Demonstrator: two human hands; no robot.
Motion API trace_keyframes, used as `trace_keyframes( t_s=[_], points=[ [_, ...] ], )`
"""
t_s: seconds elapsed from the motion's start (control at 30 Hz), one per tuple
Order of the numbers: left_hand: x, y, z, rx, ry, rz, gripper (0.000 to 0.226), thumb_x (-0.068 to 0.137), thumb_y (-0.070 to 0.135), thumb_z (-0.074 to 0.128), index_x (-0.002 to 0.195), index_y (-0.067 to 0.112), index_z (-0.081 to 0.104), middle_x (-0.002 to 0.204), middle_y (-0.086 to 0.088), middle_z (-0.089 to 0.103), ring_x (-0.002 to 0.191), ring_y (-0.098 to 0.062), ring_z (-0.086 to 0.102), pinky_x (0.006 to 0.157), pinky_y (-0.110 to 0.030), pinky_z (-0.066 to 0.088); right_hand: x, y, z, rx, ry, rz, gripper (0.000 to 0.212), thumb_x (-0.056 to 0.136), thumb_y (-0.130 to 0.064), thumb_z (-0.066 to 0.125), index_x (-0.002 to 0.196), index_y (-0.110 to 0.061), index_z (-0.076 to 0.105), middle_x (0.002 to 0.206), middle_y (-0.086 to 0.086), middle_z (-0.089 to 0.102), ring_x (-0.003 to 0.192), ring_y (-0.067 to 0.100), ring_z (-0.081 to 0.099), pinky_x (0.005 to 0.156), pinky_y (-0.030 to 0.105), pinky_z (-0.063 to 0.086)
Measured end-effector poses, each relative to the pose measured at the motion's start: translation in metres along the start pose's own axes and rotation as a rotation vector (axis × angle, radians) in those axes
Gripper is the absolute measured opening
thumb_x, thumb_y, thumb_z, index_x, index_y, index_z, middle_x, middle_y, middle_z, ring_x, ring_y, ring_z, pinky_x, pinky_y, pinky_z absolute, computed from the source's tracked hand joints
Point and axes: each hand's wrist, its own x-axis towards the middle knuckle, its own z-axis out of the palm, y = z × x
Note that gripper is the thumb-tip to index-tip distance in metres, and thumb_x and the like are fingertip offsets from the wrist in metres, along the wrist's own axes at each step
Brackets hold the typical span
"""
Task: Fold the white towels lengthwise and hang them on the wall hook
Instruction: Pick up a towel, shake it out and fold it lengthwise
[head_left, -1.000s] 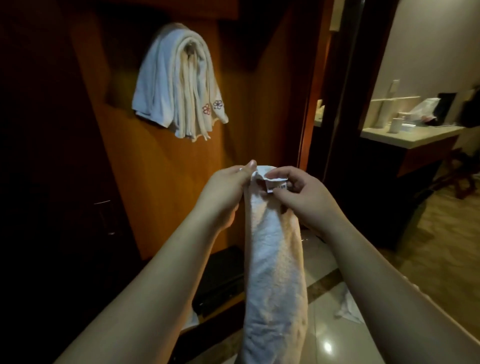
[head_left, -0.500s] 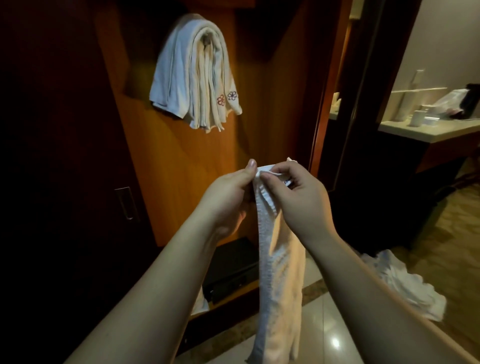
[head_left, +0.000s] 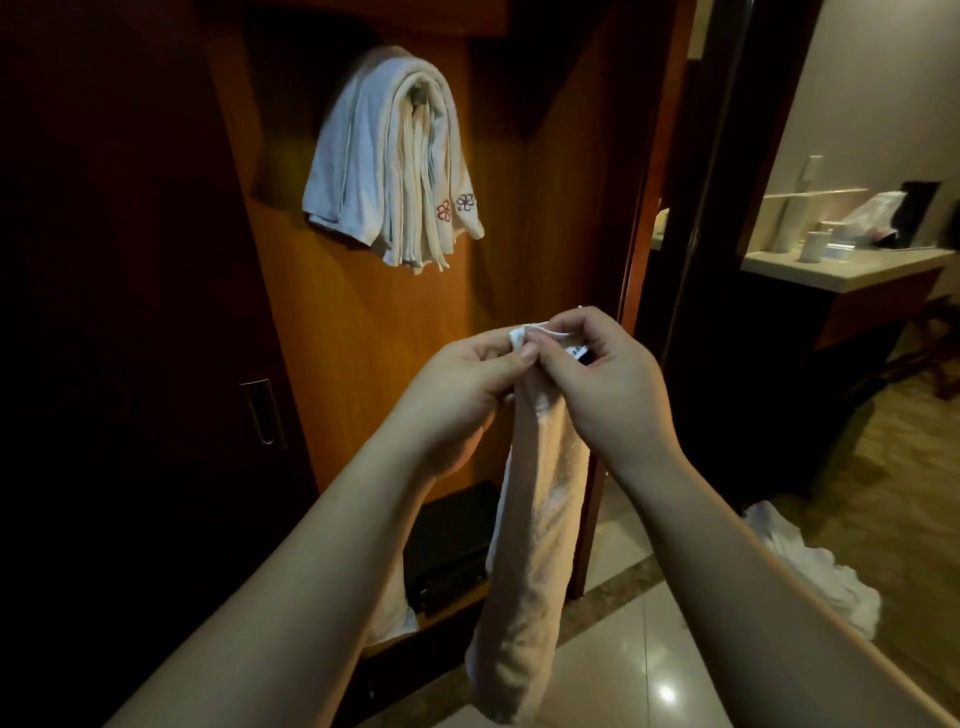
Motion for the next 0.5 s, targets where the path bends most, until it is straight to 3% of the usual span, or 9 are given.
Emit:
trace_keyframes(
  t_s=[0.1, 0.2, 0.37, 0.5],
  points=[
    [-0.007, 0.005, 0.001, 0.033, 0.014, 0.014, 0.030, 0.103, 0.023, 0.051, 0.128, 0.012, 0.065, 0.112, -0.004, 0.074, 0.107, -0.017, 0.069, 0.088, -0.029, 0.051, -0.001, -0.006, -0.003, -0.034, -0.048, -0.009, 0.016, 0.095, -0.037, 0.067, 0.086, -0.048, 0.059, 0.096, -0.031, 0.063, 0.087, -0.012, 0.060, 0.067, 0.003, 0.042],
    [-0.015, 0.008, 0.001, 0.002, 0.022, 0.037, 0.031, 0.104, 0.023, 0.049, 0.129, 0.013, 0.064, 0.111, -0.005, 0.074, 0.103, -0.015, 0.070, 0.078, -0.022, 0.053, -0.002, -0.012, -0.004, -0.056, -0.069, -0.050, 0.018, 0.096, -0.034, 0.067, 0.085, -0.047, 0.058, 0.096, -0.029, 0.063, 0.085, -0.011, 0.060, 0.066, 0.003, 0.041],
    [-0.022, 0.015, -0.007, -0.032, 0.074, 0.076, 0.027, 0.104, 0.025, 0.050, 0.121, 0.015, 0.068, 0.110, -0.005, 0.075, 0.103, -0.018, 0.071, 0.078, -0.025, 0.055, -0.001, -0.023, 0.002, -0.041, -0.106, -0.060, 0.004, 0.096, -0.035, 0.065, 0.092, -0.037, 0.064, 0.092, -0.021, 0.065, 0.082, -0.003, 0.062, 0.063, 0.010, 0.044],
    [-0.019, 0.024, -0.024, 0.074, 0.176, 0.094, 0.023, 0.102, 0.023, 0.054, 0.112, 0.013, 0.071, 0.101, -0.006, 0.075, 0.093, -0.019, 0.072, 0.073, -0.026, 0.056, 0.009, -0.024, -0.003, -0.233, -0.255, 0.020, 0.013, 0.090, -0.045, 0.067, 0.096, -0.041, 0.055, 0.079, -0.016, 0.064, 0.075, -0.002, 0.062, 0.056, 0.015, 0.045]
  ],
)
